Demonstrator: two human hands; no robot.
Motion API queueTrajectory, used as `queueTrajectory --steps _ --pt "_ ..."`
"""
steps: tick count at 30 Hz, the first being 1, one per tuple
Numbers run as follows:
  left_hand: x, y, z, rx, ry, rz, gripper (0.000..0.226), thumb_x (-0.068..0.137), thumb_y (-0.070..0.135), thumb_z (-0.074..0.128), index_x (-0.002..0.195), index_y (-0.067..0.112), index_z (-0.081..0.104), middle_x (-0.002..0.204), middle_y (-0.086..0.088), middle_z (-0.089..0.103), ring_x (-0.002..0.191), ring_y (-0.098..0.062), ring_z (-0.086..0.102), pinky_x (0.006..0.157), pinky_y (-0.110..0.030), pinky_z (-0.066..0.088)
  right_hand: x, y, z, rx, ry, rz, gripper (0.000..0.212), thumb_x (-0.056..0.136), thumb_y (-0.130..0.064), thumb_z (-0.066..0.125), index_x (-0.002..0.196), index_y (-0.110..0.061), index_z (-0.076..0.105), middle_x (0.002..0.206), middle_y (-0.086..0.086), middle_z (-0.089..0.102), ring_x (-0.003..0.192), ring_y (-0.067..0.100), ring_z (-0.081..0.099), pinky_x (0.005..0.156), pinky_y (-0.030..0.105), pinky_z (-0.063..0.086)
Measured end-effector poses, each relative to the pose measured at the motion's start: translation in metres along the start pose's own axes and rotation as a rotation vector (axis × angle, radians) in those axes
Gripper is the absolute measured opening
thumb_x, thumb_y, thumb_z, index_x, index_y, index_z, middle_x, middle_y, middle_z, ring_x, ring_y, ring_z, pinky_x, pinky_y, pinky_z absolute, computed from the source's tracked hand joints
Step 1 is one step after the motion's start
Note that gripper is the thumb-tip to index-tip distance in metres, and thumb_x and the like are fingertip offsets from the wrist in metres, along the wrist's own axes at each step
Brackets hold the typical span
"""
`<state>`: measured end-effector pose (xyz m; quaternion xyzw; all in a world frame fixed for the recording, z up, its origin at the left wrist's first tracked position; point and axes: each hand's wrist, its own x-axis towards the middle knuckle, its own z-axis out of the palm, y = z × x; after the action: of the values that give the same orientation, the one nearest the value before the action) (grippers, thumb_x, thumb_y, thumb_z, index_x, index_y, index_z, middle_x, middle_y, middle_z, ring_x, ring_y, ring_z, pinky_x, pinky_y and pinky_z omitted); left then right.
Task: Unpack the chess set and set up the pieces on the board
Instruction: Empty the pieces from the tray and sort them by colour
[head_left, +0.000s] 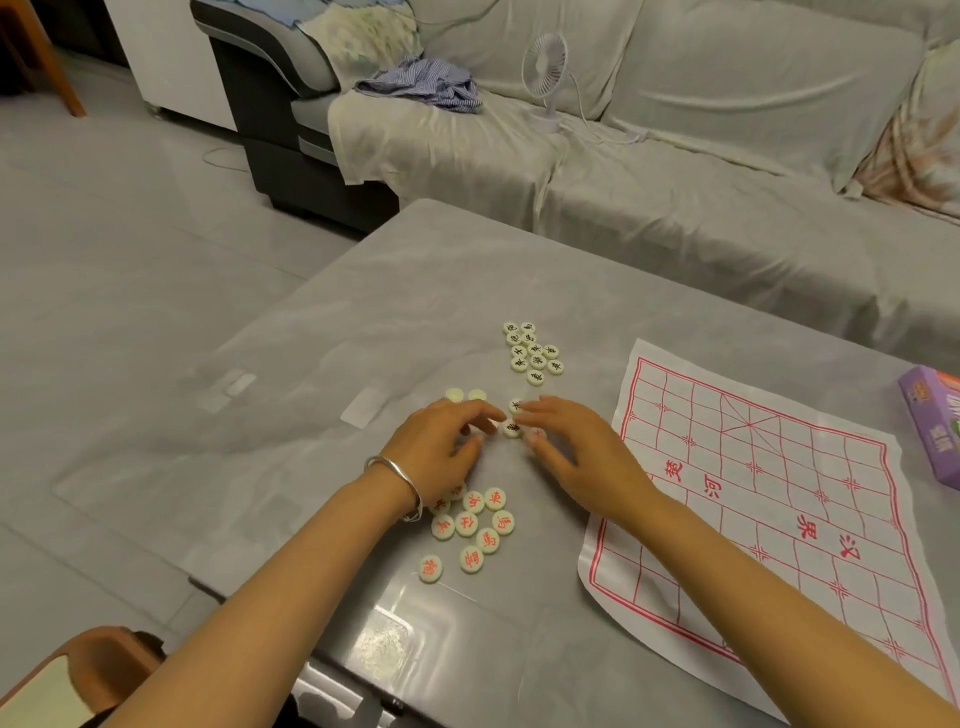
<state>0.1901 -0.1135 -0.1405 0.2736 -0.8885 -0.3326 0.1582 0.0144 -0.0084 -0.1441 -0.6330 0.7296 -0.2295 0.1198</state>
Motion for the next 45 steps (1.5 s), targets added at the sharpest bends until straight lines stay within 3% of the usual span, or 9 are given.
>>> queueTrajectory --steps 6,9,15,18,22,24,33,38,45 --pt "0.003 -0.007 -0.002 0.089 0.176 0.025 0.029 0.092 0.02 0.051 0.12 0.023 0.056 0.122 0.002 0.056 0.111 -0.017 0.048 0.094 -0.031 0.039 -0.013 0.004 0.006 -0.173 -0.277 -0.054 0.061 0.092 -0.059 0.004 0.148 -0.035 0.01 0.156 -0.017 0.002 0.143 0.0 -0.004 0.115 0.027 -0.009" --pt "0.004 -0.011 -0.006 0.103 0.215 -0.025 0.029 0.093 0.027 0.049 0.122 0.024 0.055 0.124 0.003 0.055 0.116 -0.017 0.046 0.097 -0.03 0.036 0.003 0.001 0.004 -0.171 -0.3 0.045 0.054 0.098 -0.05 0.009 0.149 -0.031 0.005 0.157 -0.014 -0.002 0.143 0.004 -0.007 0.116 0.032 -0.01" --pt "0.006 -0.019 -0.011 0.169 0.021 -0.14 0.046 0.097 0.033 0.039 0.141 0.022 0.034 0.148 0.003 0.033 0.136 -0.016 0.027 0.11 -0.03 0.023 0.047 0.007 -0.002 -0.033 -0.285 0.179 0.05 0.101 -0.039 0.013 0.149 -0.024 0.012 0.158 -0.006 0.003 0.145 0.009 -0.004 0.117 0.035 -0.006" --pt "0.007 -0.026 -0.014 0.106 -0.01 -0.19 0.046 0.098 0.027 0.038 0.142 0.023 0.031 0.145 -0.001 0.037 0.134 -0.019 0.031 0.108 -0.031 0.027 0.048 0.005 0.001 -0.044 -0.193 0.124 0.048 0.101 -0.038 0.023 0.147 -0.024 0.023 0.157 -0.005 0.012 0.145 0.011 0.003 0.118 0.036 -0.004" --pt "0.012 -0.036 -0.017 0.007 0.008 -0.216 0.047 0.095 0.023 0.045 0.14 0.027 0.035 0.141 -0.004 0.043 0.131 -0.021 0.038 0.108 -0.034 0.033 0.034 -0.008 0.01 -0.01 -0.033 -0.022 0.045 0.093 -0.043 0.049 0.133 -0.025 0.049 0.137 -0.005 0.05 0.126 0.013 0.042 0.109 0.036 0.03" --pt "0.015 -0.036 -0.016 -0.006 -0.007 -0.206 0.048 0.094 0.024 0.048 0.14 0.029 0.036 0.141 -0.004 0.043 0.131 -0.021 0.038 0.107 -0.032 0.032 0.034 -0.013 0.017 -0.032 -0.019 -0.033 0.045 0.088 -0.044 0.057 0.129 -0.024 0.052 0.126 -0.004 0.056 0.115 0.013 0.048 0.097 0.027 0.034" --pt "0.02 -0.034 -0.015 0.081 0.099 -0.132 0.016 0.08 0.033 0.068 0.096 0.029 0.065 0.095 0.008 0.061 0.093 -0.012 0.051 0.078 -0.026 0.045 0.038 -0.02 0.019 0.093 0.14 0.063 0.021 0.084 -0.032 0.067 0.102 -0.022 0.066 0.094 -0.008 0.064 0.087 0.01 0.056 0.083 0.03 0.047" --pt "0.02 -0.033 -0.019 0.002 0.139 -0.11 0.013 0.087 0.028 0.061 0.094 0.02 0.068 0.081 0.006 0.061 0.07 -0.003 0.049 0.065 -0.016 0.04 0.041 -0.015 0.015 0.145 0.141 0.137 0.013 0.091 -0.025 0.058 0.099 -0.019 0.067 0.091 -0.005 0.064 0.084 0.009 0.055 0.076 0.026 0.048" --pt "0.017 -0.041 -0.017 0.019 0.169 -0.16 0.008 0.086 0.032 0.062 0.09 0.027 0.066 0.084 0.007 0.056 0.078 -0.01 0.048 0.07 -0.022 0.039 0.052 -0.019 0.02 0.121 0.161 0.115 0.021 0.086 -0.033 0.064 0.105 -0.023 0.066 0.099 -0.01 0.058 0.088 0.007 0.051 0.076 0.023 0.041"
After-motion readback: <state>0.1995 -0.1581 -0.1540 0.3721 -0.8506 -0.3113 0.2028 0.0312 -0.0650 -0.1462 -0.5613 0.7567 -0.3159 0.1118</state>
